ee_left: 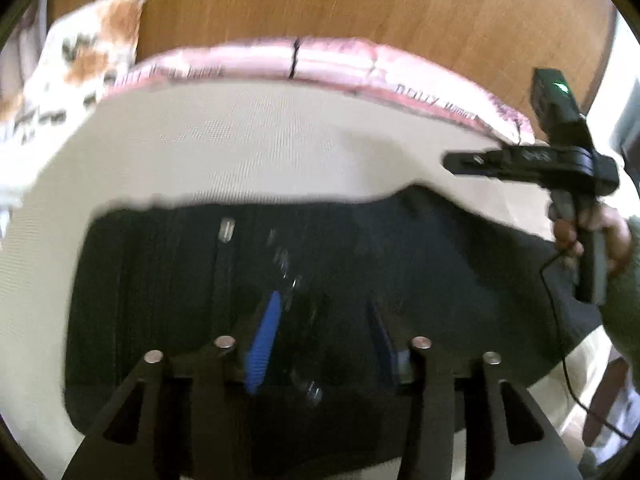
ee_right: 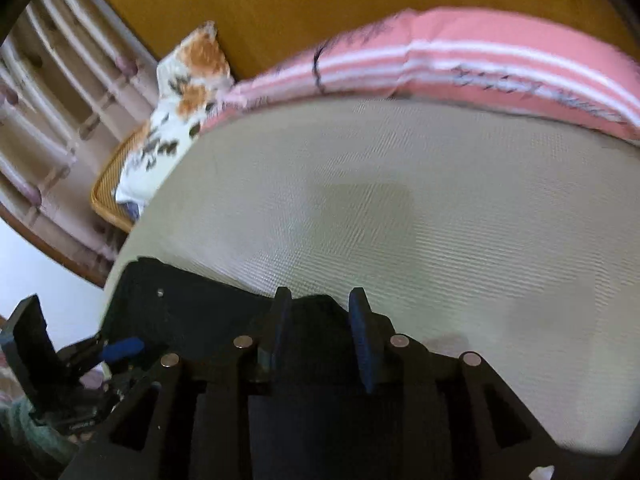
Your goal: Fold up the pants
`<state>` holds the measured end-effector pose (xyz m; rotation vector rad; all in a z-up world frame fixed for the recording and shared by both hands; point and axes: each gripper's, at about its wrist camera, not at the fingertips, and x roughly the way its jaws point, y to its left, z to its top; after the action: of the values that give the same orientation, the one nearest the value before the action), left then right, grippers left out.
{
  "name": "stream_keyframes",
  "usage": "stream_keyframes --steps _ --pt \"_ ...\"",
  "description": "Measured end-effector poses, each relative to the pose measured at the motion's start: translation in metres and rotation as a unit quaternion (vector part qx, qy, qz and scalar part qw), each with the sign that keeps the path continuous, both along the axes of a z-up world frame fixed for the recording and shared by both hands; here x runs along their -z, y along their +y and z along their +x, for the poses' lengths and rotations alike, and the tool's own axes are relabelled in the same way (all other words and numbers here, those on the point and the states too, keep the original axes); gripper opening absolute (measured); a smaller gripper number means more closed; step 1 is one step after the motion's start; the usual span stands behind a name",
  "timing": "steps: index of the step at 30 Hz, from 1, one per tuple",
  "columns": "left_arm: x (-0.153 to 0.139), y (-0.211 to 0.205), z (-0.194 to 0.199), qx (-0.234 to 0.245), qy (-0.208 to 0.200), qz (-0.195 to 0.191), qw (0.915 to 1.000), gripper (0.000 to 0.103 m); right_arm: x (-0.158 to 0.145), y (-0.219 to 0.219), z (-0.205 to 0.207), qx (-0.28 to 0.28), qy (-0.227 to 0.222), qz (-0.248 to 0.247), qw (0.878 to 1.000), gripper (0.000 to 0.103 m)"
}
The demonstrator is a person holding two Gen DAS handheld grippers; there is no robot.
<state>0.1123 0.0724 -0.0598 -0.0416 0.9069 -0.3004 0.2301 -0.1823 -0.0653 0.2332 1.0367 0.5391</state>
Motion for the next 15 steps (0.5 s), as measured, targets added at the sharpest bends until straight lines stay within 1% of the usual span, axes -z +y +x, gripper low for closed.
stream_keyframes --steps 2,5,6,9,10,12,15 --pt "-0.009 -0.013 0.006 0.018 -0.014 0.001 0.9997 0.053 -0.012 -0.023 -0.016 0.019 -0.001 -0.006 1.000 0.032" --pt "-0.016 -0.048 0.021 0.067 -0.030 0.016 0.9972 0.054 -0.019 -0.059 -0.040 0.046 0.007 -0.032 0.998 0.032" --pt "-0.015 -0.061 0.027 0.086 -0.030 0.017 0.9957 0.054 -0.018 -0.068 -0.046 0.054 0.013 -0.042 0.998 0.032" --pt "-0.004 -0.097 0.046 0.119 -0.018 0.026 0.9924 0.054 -0.007 -0.097 -0.068 0.082 0.027 -0.080 0.993 0.032" --pt "-0.001 -0.105 0.051 0.125 -0.013 0.024 0.9918 0.054 -0.001 -0.108 -0.075 0.094 0.035 -0.091 0.991 0.032" --pt "0.009 -0.121 0.064 0.135 0.002 0.014 0.9907 0.054 0.008 -0.120 -0.083 0.108 0.043 -0.097 0.989 0.032" --pt "0.020 -0.137 0.078 0.140 0.013 0.015 0.9900 0.054 0.021 -0.130 -0.088 0.126 0.044 -0.118 0.984 0.032"
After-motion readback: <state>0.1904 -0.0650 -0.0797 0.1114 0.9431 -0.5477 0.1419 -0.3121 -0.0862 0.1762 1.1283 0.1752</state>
